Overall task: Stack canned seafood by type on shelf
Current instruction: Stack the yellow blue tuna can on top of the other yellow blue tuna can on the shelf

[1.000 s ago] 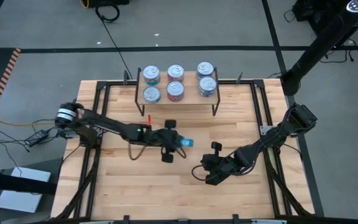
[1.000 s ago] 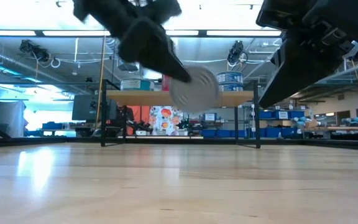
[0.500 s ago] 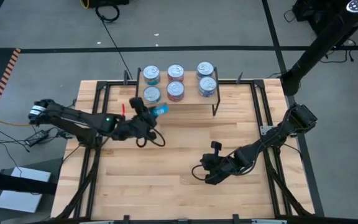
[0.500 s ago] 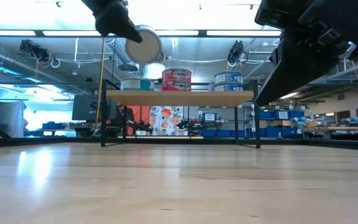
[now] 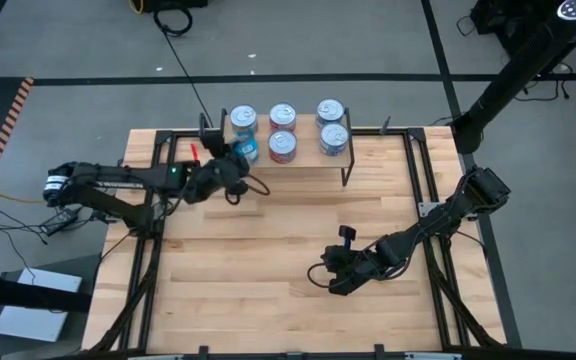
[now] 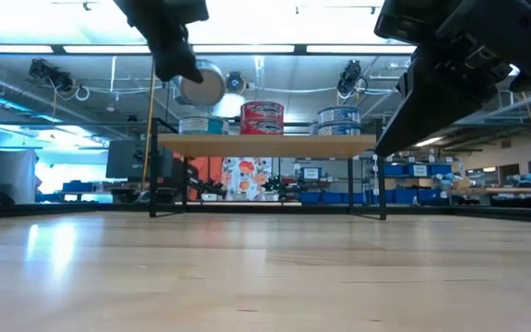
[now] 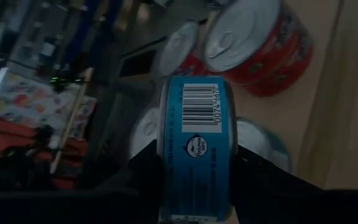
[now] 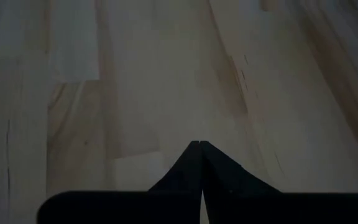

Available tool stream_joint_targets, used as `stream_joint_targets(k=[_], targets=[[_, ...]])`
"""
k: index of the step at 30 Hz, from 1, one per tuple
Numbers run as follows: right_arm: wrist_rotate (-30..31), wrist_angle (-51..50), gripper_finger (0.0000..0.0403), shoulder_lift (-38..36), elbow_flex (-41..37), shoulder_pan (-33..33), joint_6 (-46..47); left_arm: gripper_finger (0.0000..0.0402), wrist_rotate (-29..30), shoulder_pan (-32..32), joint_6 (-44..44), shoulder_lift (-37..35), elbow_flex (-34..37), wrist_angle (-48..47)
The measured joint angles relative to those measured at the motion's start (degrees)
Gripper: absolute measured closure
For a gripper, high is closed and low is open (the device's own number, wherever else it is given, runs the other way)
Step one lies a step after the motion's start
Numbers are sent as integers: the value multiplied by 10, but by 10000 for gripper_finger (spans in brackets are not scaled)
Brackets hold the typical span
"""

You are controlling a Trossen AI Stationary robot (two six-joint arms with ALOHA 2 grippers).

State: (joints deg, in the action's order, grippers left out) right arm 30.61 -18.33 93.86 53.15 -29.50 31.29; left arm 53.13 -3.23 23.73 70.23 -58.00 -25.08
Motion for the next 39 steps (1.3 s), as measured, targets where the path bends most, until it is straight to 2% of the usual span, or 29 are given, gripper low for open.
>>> stream_joint_targets(k=[2, 6, 13, 15, 20, 23, 28, 39], targets=[[0, 0, 391, 0, 0, 0, -1, 254, -18, -16, 2, 10, 0, 0], [0, 3, 391, 0, 0, 0, -4, 254, -18, -37, 12, 32, 0, -3], [0, 3, 391, 0, 0, 0, -4, 254, -18, -41, 14, 44, 0, -6], [0, 2, 391, 0, 0, 0, -4, 237, -18, -41, 14, 44, 0, -7], [0, 3, 390, 0, 0, 0, -4, 163, -28, -40, 8, 44, 0, -42], [0, 3, 390, 0, 0, 0, -4, 144, -34, -40, -15, 44, 0, -65], [0, 2, 391, 0, 0, 0, -4, 138, -36, -40, -28, 44, 0, -76], [-3, 3, 390, 0, 0, 0, -4, 136, -111, -81, -59, 44, 0, -81]])
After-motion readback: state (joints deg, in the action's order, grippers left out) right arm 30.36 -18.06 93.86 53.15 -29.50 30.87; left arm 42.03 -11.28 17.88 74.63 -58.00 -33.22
